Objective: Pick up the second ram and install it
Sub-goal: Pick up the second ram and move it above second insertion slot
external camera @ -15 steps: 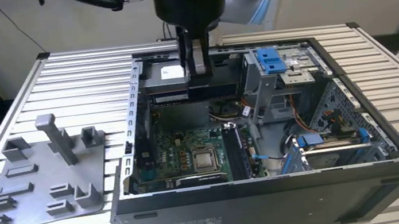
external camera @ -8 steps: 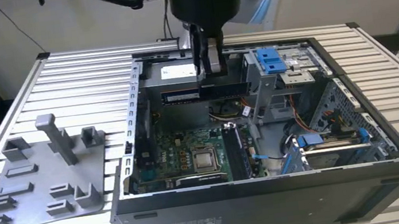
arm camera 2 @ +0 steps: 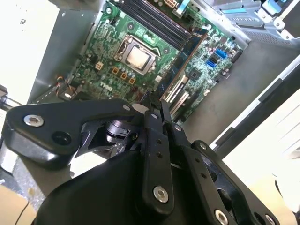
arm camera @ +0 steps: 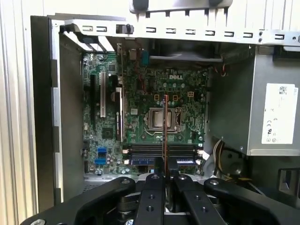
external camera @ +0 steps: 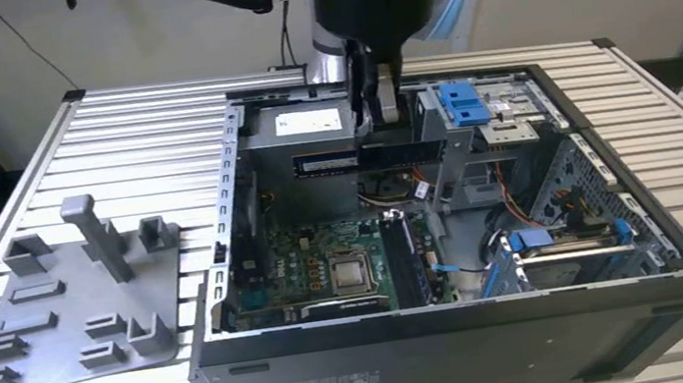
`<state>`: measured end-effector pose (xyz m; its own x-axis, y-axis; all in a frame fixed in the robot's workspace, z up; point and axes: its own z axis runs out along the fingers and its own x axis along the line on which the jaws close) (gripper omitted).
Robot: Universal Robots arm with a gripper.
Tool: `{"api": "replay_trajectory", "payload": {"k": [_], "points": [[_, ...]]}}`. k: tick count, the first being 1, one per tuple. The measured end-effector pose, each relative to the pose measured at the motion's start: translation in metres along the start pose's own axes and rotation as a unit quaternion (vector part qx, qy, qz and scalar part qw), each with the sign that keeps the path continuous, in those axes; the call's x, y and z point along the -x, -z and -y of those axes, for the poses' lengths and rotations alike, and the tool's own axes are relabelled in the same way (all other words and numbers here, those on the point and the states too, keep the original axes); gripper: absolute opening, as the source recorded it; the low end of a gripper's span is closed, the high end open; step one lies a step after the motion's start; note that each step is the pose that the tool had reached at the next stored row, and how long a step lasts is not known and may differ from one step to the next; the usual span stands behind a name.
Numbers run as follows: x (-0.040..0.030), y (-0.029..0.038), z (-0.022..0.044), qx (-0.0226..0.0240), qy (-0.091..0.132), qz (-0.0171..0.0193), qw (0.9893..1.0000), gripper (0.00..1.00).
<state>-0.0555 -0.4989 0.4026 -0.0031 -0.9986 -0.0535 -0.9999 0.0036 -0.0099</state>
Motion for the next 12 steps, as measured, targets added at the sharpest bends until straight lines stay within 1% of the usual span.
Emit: {"api": "replay_trajectory", "payload": {"k": [5,7,9,12], "points": [[0.0000,-0.0005,0.0068,-0.0004,-0.008,-0.0001,1.0000,0.14],[0.0000,-0.0007,0.0105,-0.0005,-0.010,-0.0001,0.9999,0.14],[0.0000,-0.0007,0.0164,-0.0006,-0.011,-0.0002,0.9999,0.14],[0.0001,-0.0009,0.0274,-0.0006,-0.012,-0.0002,0.9999,0.14]]}}
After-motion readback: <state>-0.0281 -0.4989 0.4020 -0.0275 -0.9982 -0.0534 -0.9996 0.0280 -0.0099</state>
